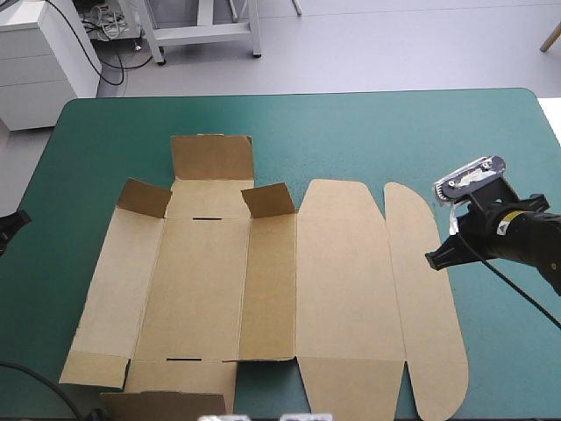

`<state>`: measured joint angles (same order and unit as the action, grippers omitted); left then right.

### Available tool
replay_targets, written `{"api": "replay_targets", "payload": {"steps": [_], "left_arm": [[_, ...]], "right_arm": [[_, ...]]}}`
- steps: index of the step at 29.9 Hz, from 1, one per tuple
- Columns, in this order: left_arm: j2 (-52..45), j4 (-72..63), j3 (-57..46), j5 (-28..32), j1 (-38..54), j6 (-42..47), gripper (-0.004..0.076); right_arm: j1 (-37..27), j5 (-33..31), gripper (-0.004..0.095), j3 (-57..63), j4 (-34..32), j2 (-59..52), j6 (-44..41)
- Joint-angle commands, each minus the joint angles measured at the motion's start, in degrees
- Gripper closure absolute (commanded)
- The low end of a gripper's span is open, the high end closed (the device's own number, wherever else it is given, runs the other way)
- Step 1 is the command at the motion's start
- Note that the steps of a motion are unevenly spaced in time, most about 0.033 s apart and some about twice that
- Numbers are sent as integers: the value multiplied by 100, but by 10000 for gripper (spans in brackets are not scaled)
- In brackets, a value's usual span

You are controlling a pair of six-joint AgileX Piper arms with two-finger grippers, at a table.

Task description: Fold the box

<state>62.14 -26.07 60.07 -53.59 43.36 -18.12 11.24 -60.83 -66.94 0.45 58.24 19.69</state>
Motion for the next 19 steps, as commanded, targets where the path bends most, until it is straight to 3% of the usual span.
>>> {"api": "replay_targets", "payload": {"steps": [1, 10, 13, 16, 19], "left_arm": [[134, -888, 206, -281, 313, -527, 722], [241, -927, 206, -735, 293, -723, 722], [241, -927, 206, -985, 293, -1066, 686], [241, -978, 206, -1167, 293, -1271, 580], [241, -1062, 206, -1313, 293, -1303, 351]], "right_arm": [[-25, 293, 929, -136, 4, -75, 30], [-25, 293, 929, -136, 4, -75, 30], [-25, 293, 929, -136, 4, -75, 30], [-25, 293, 929, -136, 4, -75, 30], [-25, 293, 929, -136, 4, -75, 30]]}}
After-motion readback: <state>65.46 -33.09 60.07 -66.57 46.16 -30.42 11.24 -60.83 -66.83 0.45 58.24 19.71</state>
